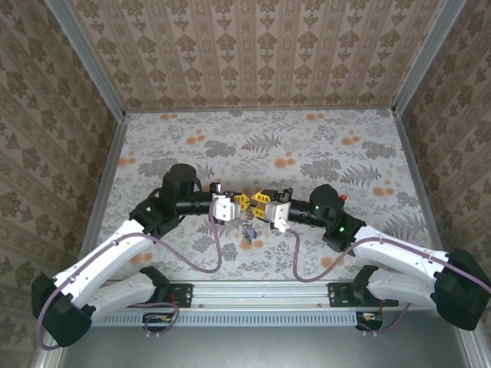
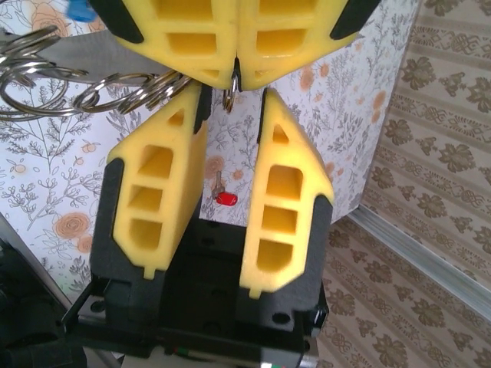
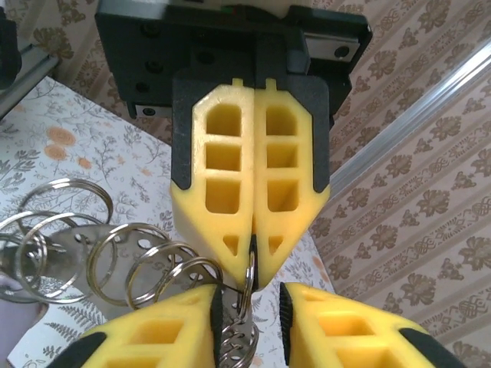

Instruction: Put the keys on the keyring

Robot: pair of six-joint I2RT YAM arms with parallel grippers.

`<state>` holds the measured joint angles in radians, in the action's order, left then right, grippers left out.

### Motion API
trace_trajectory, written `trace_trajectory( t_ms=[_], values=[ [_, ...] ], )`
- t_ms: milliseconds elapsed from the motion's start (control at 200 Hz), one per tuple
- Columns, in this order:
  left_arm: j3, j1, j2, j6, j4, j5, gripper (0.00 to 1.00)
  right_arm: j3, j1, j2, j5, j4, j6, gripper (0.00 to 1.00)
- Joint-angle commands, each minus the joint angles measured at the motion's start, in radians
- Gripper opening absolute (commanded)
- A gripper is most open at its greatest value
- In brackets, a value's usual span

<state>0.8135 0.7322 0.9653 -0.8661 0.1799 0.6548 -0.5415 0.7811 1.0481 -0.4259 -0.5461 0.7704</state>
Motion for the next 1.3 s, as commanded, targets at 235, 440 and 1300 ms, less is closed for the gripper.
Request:
trace_trajectory(
  t_ms=[235,440,1300],
  values=[
    [0.036,-0.058,-0.012,0.155,-0.052,0.002,0.00,0.025,-0.031,-0.203,0.011,0.173,0.007,0.29],
    [0.084,-0.081,0.014,0.234,-0.040,0.013,0.00,0.040,-0.004,-0.231,-0.023,0.239,0.071,0.28],
    [0.096,-0.088,0.026,0.262,-0.031,0.016,0.00,0.051,0.084,-0.100,0.193,-0.011,0.127,0.19]
  ],
)
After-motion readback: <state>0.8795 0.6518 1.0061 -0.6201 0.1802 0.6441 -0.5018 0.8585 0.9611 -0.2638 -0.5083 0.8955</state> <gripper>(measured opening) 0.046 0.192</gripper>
